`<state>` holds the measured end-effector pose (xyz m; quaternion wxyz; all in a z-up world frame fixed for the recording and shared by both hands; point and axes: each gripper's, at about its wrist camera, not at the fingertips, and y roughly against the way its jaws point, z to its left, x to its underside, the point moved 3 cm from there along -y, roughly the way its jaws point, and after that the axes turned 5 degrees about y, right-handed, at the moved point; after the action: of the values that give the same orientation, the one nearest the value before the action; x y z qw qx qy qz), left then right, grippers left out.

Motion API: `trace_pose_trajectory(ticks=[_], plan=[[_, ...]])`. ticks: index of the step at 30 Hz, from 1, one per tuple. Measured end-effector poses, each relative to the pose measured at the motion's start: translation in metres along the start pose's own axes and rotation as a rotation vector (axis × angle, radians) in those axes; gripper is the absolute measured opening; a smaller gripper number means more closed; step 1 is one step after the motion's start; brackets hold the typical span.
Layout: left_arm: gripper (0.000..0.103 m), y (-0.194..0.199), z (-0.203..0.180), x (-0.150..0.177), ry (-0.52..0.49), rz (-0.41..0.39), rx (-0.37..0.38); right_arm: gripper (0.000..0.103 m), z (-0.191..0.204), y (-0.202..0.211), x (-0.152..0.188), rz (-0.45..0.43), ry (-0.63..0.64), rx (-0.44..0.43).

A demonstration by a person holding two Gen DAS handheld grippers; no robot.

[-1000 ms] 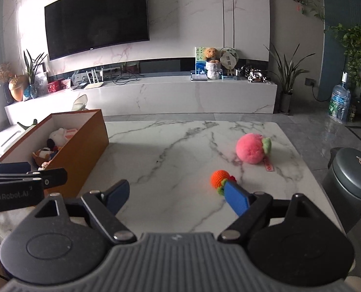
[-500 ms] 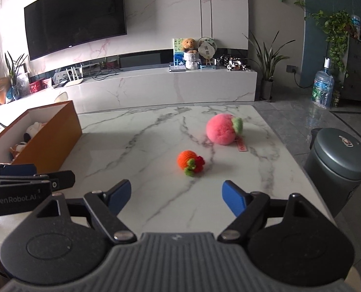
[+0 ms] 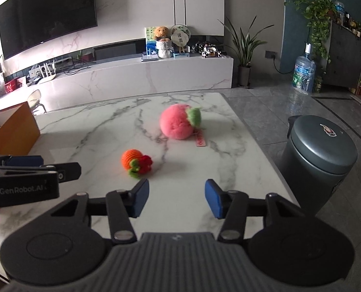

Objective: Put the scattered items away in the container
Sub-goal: 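Withdraw both open tools from the box toward the orange fruit and pink peach, then close the left tool on the orange fruit while the right tool grips the pink peach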

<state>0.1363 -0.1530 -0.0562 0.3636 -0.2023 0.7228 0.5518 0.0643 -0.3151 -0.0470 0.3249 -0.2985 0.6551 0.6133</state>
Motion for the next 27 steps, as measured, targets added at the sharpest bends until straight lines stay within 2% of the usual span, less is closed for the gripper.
trace_pose_trajectory(ticks=[7, 17, 19, 21, 27], plan=[[0.076, -0.05, -0.012, -0.014, 0.0, 0.03, 0.027, 0.054, -0.025, -0.036, -0.014, 0.017, -0.025, 0.018], [0.074, -0.115, -0.011, -0.018, 0.072, 0.123, 0.018, 0.054, -0.044, -0.088, -0.018, 0.07, -0.058, 0.011], [0.07, -0.124, -0.012, -0.018, 0.082, 0.139, 0.02, 0.054, -0.047, -0.097, -0.018, 0.079, -0.069, 0.009], [0.059, -0.133, -0.012, -0.019, 0.09, 0.16, 0.028, 0.055, -0.049, -0.104, -0.019, 0.083, -0.072, 0.009], [0.057, -0.141, -0.015, -0.022, 0.081, 0.155, 0.036, 0.055, -0.052, -0.119, -0.021, 0.102, -0.068, 0.009]])
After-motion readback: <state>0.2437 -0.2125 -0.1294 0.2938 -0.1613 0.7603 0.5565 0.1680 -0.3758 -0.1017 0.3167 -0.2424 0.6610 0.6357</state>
